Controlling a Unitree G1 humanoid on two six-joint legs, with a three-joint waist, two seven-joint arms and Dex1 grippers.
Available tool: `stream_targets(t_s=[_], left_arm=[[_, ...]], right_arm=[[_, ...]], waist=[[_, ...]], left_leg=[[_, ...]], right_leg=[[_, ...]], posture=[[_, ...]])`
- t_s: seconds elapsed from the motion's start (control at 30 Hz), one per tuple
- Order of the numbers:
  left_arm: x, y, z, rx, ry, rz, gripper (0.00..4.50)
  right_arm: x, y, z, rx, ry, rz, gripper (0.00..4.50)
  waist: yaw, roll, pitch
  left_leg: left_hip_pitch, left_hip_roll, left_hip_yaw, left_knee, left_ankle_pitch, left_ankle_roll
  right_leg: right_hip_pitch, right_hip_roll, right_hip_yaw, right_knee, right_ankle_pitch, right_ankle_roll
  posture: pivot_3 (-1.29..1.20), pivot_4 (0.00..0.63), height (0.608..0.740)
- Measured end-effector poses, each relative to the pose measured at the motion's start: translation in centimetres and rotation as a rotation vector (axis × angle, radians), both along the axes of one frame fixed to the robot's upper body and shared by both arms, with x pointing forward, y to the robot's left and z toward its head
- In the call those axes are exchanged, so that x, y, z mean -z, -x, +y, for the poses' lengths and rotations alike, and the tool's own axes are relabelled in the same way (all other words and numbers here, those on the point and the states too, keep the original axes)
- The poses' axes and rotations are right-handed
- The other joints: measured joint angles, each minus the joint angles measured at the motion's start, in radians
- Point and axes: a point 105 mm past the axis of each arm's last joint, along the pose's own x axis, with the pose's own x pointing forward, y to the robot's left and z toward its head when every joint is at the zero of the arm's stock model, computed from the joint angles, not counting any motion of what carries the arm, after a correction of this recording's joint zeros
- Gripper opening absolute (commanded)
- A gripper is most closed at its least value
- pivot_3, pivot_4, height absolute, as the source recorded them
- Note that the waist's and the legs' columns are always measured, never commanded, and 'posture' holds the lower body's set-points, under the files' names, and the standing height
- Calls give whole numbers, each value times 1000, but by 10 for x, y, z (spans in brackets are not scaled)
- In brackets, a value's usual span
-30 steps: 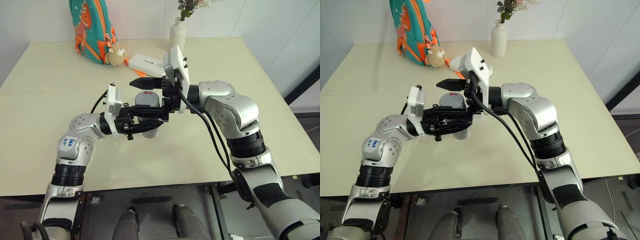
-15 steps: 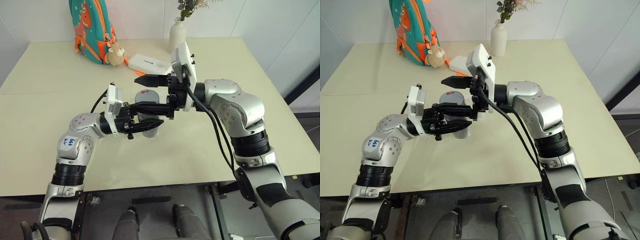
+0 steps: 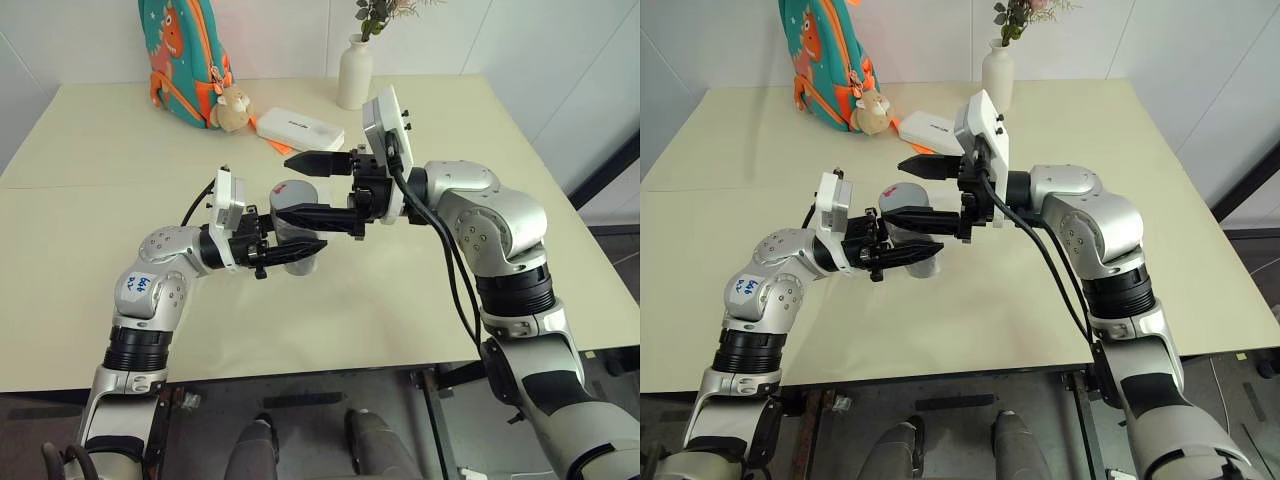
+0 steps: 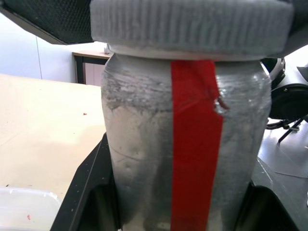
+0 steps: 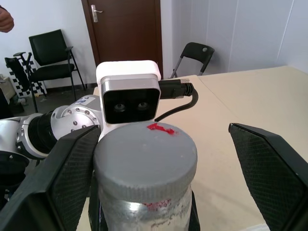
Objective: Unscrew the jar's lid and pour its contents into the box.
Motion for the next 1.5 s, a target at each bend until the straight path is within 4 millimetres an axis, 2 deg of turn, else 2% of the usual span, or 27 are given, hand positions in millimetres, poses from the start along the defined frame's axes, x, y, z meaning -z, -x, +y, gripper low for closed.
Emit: stream_targets(t_s=[0.33, 0.97, 1.17, 1.4, 1.5], left_arm=[[0, 1, 0, 9, -1, -3, 2044], [0, 1, 0, 9, -1, -3, 2044], [0, 1, 0, 10, -3, -4, 2044], [-3, 1, 2, 2, 6, -17, 2044], [-3, 2, 2, 3, 5, -19, 2044]], right_arm=[[7, 2, -4, -17, 9, 48, 4478], [0, 11, 9, -67, -10, 45, 4478], [2, 10, 10, -63, 1, 46, 2587], [-1, 10, 13, -62, -48, 99, 2558], [-18, 14, 11, -96, -165, 176, 2558]], waist=[[-1, 0, 0], [-1, 0, 0], [-1, 0, 0], [-2, 0, 0], [-1, 0, 0]], left_leg=[[0, 0, 0, 0, 0, 0], [0, 0, 0, 0, 0, 0], [0, 0, 0, 0, 0, 0], [0, 0, 0, 0, 0, 0], [0, 0, 0, 0, 0, 0]], right_leg=[[0, 0, 0, 0, 0, 0], [0, 0, 0, 0, 0, 0], [0, 0, 0, 0, 0, 0], [0, 0, 0, 0, 0, 0], [0, 0, 0, 0, 0, 0]], posture=[[0, 150, 740], [0, 150, 740], [0, 150, 740], [0, 150, 740], [0, 150, 740]])
